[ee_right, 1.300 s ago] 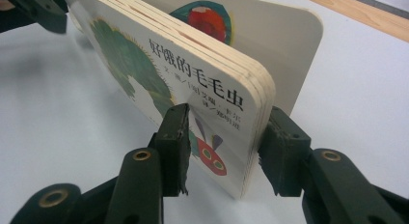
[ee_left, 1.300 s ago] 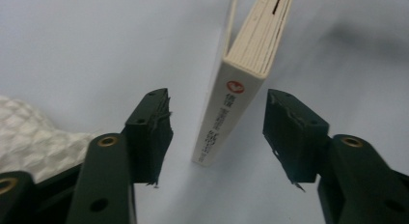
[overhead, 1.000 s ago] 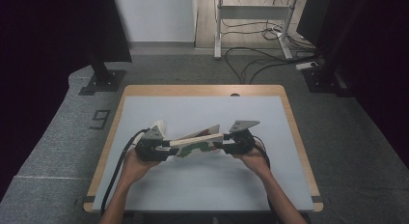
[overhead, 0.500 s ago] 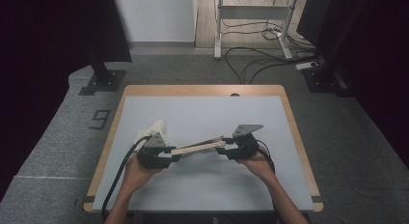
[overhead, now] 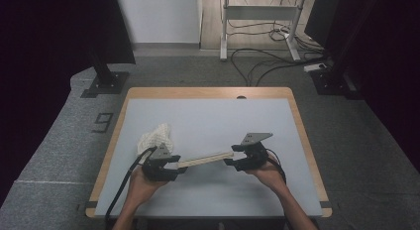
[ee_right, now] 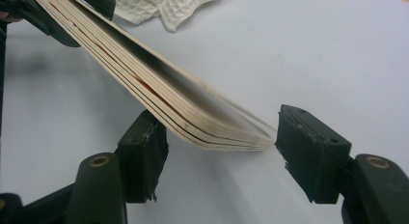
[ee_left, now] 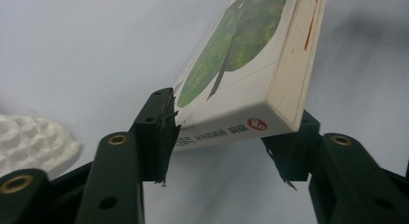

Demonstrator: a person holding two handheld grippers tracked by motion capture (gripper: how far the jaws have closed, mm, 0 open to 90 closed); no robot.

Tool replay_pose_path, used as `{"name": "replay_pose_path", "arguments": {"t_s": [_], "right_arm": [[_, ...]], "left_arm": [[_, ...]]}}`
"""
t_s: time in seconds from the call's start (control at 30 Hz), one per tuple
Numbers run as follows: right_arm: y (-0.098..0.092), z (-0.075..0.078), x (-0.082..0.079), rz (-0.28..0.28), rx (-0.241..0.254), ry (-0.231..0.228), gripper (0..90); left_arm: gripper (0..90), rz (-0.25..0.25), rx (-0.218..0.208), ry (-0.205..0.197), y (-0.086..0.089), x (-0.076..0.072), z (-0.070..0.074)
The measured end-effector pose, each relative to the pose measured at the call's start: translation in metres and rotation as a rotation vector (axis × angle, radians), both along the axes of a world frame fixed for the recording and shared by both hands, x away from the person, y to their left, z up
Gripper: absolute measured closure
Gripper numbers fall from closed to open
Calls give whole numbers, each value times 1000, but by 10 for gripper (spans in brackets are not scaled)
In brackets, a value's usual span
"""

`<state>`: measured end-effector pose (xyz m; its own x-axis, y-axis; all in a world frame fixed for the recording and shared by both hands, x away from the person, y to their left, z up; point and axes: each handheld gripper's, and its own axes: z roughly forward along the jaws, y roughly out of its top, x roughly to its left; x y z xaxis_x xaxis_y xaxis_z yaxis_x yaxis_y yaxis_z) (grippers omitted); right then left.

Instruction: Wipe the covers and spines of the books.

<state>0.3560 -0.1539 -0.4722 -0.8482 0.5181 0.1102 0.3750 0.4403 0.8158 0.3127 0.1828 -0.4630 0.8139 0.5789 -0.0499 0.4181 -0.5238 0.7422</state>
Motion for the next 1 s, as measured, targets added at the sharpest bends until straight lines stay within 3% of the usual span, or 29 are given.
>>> {"name": "replay_pose_path", "arguments": {"t_s": [0.13,0.43,0.77,1.0], "right_arm": [[1,-2,-5,7,-7,8,329],[0,-9,-16,6,-25,19,308],[4,-20,-30,23,-62,22,299],[0,-28,-38,17,-57,29,300]], "left_arm": [[422,22,-9,25,-2,-6,-4],[335,29,-19,36,-5,-18,-9],[303,46,17,38,-9,-33,-20],[265,63,25,61,-10,-38,-30]]}}
